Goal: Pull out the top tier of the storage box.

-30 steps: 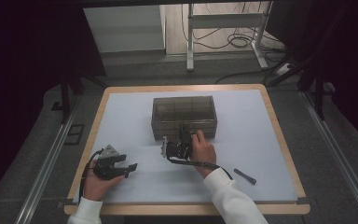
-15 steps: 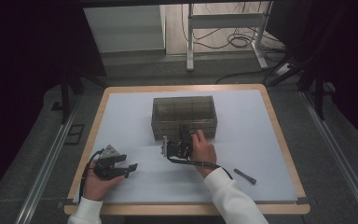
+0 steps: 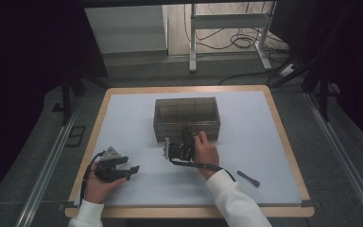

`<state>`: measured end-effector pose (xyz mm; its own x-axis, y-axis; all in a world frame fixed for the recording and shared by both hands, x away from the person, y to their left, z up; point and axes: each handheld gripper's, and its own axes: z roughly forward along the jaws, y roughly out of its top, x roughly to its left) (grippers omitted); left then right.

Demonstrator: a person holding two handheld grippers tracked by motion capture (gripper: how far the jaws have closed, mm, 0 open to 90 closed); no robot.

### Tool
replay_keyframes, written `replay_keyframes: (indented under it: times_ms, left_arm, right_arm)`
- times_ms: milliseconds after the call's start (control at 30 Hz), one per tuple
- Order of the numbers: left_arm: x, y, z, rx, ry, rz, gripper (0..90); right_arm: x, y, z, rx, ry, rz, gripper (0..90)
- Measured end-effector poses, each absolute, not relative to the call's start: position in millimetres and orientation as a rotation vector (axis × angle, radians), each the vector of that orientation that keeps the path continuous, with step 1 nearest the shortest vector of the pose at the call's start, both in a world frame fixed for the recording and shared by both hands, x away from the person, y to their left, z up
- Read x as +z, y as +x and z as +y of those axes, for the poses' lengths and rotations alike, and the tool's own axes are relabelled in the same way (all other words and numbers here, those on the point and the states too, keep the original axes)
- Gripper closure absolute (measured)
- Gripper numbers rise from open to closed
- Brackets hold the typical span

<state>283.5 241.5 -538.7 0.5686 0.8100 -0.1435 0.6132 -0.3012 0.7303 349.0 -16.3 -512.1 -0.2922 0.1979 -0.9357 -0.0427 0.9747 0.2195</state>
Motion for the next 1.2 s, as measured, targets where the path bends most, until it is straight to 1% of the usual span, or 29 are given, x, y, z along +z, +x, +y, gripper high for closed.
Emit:
replay_keyframes:
  times_ms: [500,533,667,700,767,833,967,1200]
  left_arm:
    - [-538.1,283.3,241.6,0.324,2.024,1.136,34.0]
    - [-538.1,283.3,241.6,0.324,2.024,1.135,33.9]
    - [-538.3,283.4,241.2,0.323,2.027,1.135,33.9]
    - [-538.3,283.3,241.1,0.323,2.027,1.134,33.9]
    - [-538.1,283.3,241.5,0.322,2.024,1.135,33.9]
    - [-538.1,283.5,241.8,0.324,2.024,1.136,33.9]
    - [-538.1,283.4,241.9,0.323,2.024,1.136,33.9]
    - [-538.2,283.6,242.8,0.323,2.022,1.139,33.9]
  right_arm:
    - [-512.3,343.6,-14.8,0.239,0.108,1.850,80.8]
    - [-511.5,342.9,-15.3,0.274,0.107,1.859,89.9]
    - [-510.0,339.6,-16.1,0.301,0.112,1.873,90.0]
    - [-515.0,340.5,-16.5,0.252,0.092,1.853,89.8]
    - [-516.0,341.3,-17.7,0.288,0.110,1.865,88.3]
    - [-515.1,340.1,-17.5,0.300,0.097,1.851,82.9]
    - [-509.5,343.2,-18.2,0.293,0.112,1.854,78.0]
    - [-511.9,347.9,-16.6,0.256,0.110,1.859,76.1]
